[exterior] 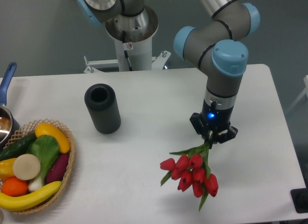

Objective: Insert the flowers into the vase
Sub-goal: 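Carry the tulips up and over to the black vase opening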

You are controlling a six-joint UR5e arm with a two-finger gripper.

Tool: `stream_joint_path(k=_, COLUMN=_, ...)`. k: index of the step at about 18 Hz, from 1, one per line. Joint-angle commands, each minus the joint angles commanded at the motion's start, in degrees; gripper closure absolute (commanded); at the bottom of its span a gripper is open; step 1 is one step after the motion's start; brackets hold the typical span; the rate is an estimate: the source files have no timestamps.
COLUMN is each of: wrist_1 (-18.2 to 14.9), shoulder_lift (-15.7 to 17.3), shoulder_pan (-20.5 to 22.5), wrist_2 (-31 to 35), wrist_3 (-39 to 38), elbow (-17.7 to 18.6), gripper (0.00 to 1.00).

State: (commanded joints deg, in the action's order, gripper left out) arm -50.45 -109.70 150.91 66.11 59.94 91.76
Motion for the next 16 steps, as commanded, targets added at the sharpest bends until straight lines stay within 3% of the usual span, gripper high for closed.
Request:
stream_joint_path(k=4, wrist_1=0.4, shoulder_lift=3.6, shoulder_pan=-1.1, wrist_2=-6.9, wrist_3=-4.1, elbow=1.1, gripper=1.0)
stream_joint_path(k=5, wrist_1=1.7, shoulder_lift=5.7, shoulder_pan=-1.1, wrist_2=-15.1, wrist_3=-7.0, elbow=1.5, gripper=1.0)
stream_joint_path(k=7, wrist_1=2.0, shoulder_lift=8.1, shoulder_pan=-1.0, wrist_2=-22.7, wrist_3=-7.8, elbow=3.2, gripper=1.0)
stream_joint_path(k=9, wrist_1=2.3, shoulder_lift=10.4, shoulder_pan=-0.6, wrist_2=-26.3, wrist_3=-7.7, elbow=5.7, gripper=1.0)
stream_joint_path(k=13, wrist_1=6.8, shoulder_lift=14.2, shoulder_pan=0.0, wrist_2=-36.8, wrist_3=-7.8, elbow=10.6, gripper=1.0)
stream_joint_path(k=16, wrist_1=6.9, shoulder_lift=15.7, shoulder_pan=1.1, wrist_2=-42.9, wrist_3=-7.7, elbow=12.4, gripper=1.0)
